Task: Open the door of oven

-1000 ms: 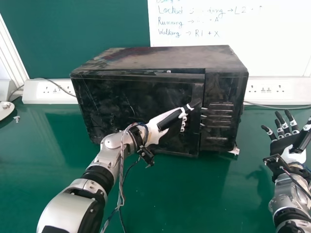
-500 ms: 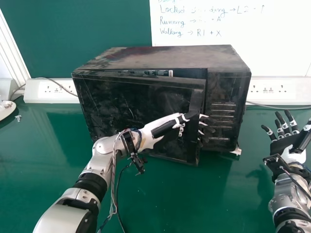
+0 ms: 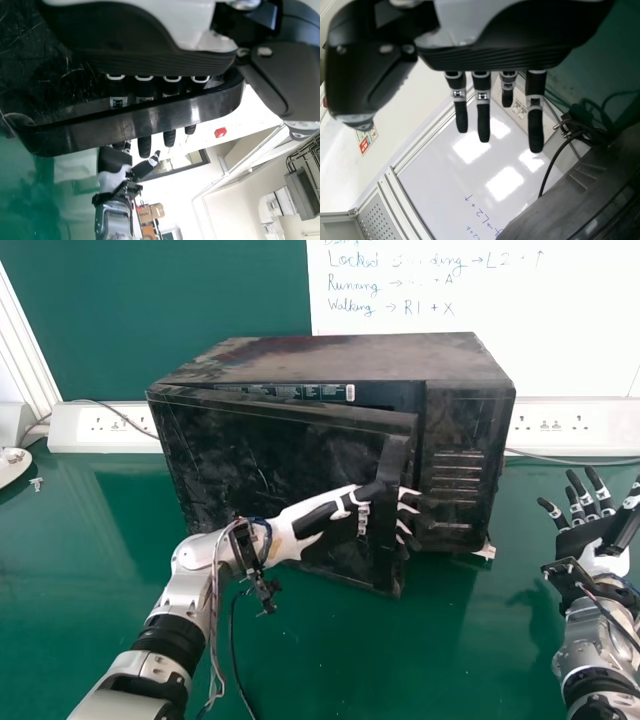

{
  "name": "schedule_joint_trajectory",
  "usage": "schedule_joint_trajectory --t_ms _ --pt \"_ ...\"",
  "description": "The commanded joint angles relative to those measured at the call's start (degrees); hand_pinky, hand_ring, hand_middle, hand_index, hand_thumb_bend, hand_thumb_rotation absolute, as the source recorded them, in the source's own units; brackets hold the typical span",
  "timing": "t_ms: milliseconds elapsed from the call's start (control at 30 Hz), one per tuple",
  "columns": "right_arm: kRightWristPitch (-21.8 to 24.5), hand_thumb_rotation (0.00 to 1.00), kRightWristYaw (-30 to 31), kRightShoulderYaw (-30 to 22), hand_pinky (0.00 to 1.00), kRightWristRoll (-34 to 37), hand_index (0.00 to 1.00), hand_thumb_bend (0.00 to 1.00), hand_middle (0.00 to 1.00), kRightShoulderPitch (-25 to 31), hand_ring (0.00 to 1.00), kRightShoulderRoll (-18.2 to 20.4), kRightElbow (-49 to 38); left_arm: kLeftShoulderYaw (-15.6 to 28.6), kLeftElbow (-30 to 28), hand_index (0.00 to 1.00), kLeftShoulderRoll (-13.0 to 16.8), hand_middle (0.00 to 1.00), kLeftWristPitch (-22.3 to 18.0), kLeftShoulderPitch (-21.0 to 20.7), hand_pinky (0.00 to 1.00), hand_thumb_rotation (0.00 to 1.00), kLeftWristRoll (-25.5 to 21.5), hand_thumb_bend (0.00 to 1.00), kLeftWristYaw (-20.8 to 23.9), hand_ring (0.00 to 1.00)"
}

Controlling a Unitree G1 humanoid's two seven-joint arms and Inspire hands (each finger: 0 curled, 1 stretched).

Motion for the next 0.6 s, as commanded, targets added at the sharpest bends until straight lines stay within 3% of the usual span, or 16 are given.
schedule_joint_trajectory --t_ms 0,167,367,567 --pt "0.42 0.95 -0.12 0.01 0.53 0.03 0.86 0.98 0.76 -0.47 0.60 0.19 -0.16 -0.03 -3.46 0.83 0.06 0.74 -0.05 0.74 0.38 0.85 -2.34 0.87 -2.01 0.57" --pt "0.62 0.95 0.24 -0.04 0.51 0.16 0.86 0.98 0.76 -0.54 0.61 0.14 -0.12 0.98 -5.07 0.84 2.12 0.76 0.00 2.21 0.38 0.87 -5.34 0.87 -6.70 0.59" --pt "0.41 0.94 0.42 -0.02 0.50 0.11 0.86 0.98 0.74 -0.44 0.59 0.06 -0.12 2.01 -3.63 0.84 4.55 0.76 -0.32 2.52 0.37 0.92 -7.86 0.87 -13.01 0.53" --pt "0.69 0.94 0.51 -0.06 0.50 0.19 0.87 0.97 0.74 -0.44 0.59 -0.06 -0.14 3.74 -0.95 0.82 6.14 0.74 2.79 2.00 0.35 0.88 -10.72 0.90 -18.64 0.52"
